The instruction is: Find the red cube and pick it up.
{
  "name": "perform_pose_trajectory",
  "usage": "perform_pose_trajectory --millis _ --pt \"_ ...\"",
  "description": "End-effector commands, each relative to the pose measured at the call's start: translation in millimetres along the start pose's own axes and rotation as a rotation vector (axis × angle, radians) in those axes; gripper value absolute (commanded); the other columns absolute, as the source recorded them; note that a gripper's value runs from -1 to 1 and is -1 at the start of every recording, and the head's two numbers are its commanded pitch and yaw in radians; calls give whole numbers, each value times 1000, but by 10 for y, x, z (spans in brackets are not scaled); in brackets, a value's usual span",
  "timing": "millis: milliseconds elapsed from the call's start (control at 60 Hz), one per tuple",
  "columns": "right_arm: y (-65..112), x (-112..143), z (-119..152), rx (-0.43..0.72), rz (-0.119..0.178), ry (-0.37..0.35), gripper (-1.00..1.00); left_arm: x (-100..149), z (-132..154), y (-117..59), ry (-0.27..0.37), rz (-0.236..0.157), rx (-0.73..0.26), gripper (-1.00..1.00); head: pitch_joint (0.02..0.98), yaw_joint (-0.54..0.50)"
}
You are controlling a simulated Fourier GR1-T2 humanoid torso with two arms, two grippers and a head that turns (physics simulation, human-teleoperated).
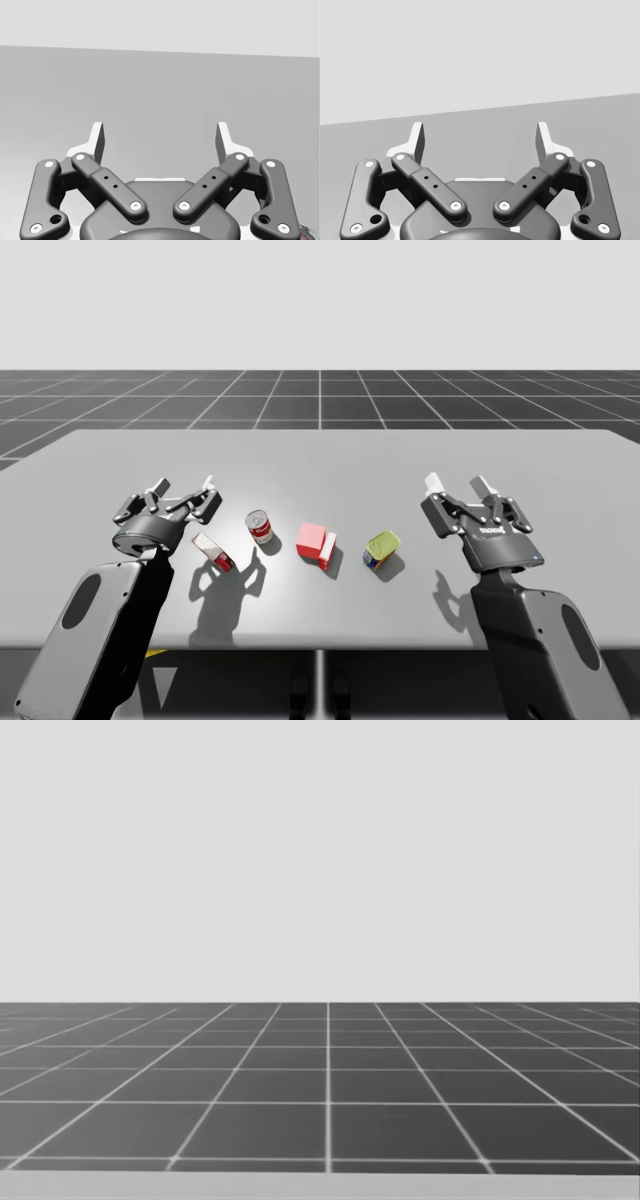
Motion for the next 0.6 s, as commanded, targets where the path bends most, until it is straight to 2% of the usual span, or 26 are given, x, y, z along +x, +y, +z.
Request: perform_pose_trajectory --millis 17,33,50,67,100,117,183,350,600 --pt "4 1 10 -28 0 -5 -1000 -2 -1 0 0 -2 1 -1000 62 17" --pt "11 -3 9 -17 -3 -3 -1000 -2 -1 0 0 -3 1 -1000 65 17" --pt "18 -6 4 11 -29 5 -1000 -2 -1 1 0 -3 2 -1000 75 16" --pt "17 -6 -3 12 -32 -4 -1000 -2 -1 1 0 -3 2 -1000 80 16" --pt "19 -12 -14 -3 -22 -22 -1000 -1 -1 2 0 -3 3 -1000 92 15" --pt "7 -14 -20 -4 -5 -14 -1000 -1 -1 3 -1 -3 3 -1000 105 14" --pt "-11 -13 -23 -16 -25 14 -1000 -3 -2 2 -3 -10 7 -1000 158 10" --pt "-14 -19 -27 -17 -7 11 -1000 -13 -4 0 -7 -24 10 -1000 320 12" --pt "-19 -24 -31 -34 8 9 -1000 -15 -8 4 -10 -23 9 -1000 549 25"
